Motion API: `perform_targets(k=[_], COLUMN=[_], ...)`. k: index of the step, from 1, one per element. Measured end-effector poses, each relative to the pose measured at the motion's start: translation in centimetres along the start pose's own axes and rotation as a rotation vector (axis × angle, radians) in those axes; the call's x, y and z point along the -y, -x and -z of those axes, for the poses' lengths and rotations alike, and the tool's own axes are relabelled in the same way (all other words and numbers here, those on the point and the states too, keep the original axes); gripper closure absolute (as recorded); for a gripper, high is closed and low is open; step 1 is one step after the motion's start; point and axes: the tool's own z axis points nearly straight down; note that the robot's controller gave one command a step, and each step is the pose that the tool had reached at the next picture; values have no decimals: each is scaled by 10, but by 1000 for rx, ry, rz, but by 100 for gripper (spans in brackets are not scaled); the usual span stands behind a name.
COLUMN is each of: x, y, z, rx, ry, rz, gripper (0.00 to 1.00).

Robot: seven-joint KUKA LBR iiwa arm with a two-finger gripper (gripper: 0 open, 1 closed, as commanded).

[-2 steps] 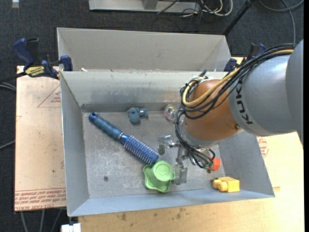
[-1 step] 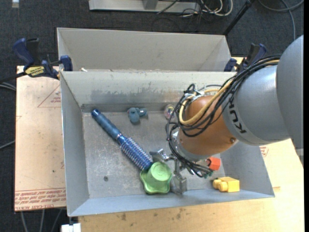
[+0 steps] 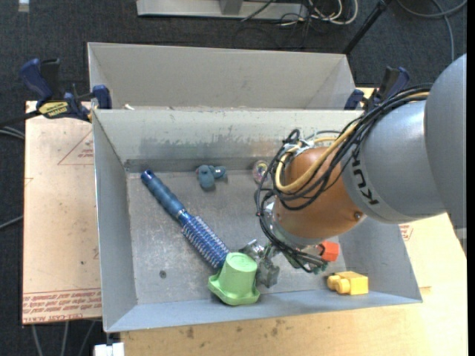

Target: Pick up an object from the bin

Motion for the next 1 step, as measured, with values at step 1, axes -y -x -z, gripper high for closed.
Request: perform_targets(k=[1], x=[6], y=[1], z=[99], rx=[-3], ry=[3], rz=[623], gripper=[100])
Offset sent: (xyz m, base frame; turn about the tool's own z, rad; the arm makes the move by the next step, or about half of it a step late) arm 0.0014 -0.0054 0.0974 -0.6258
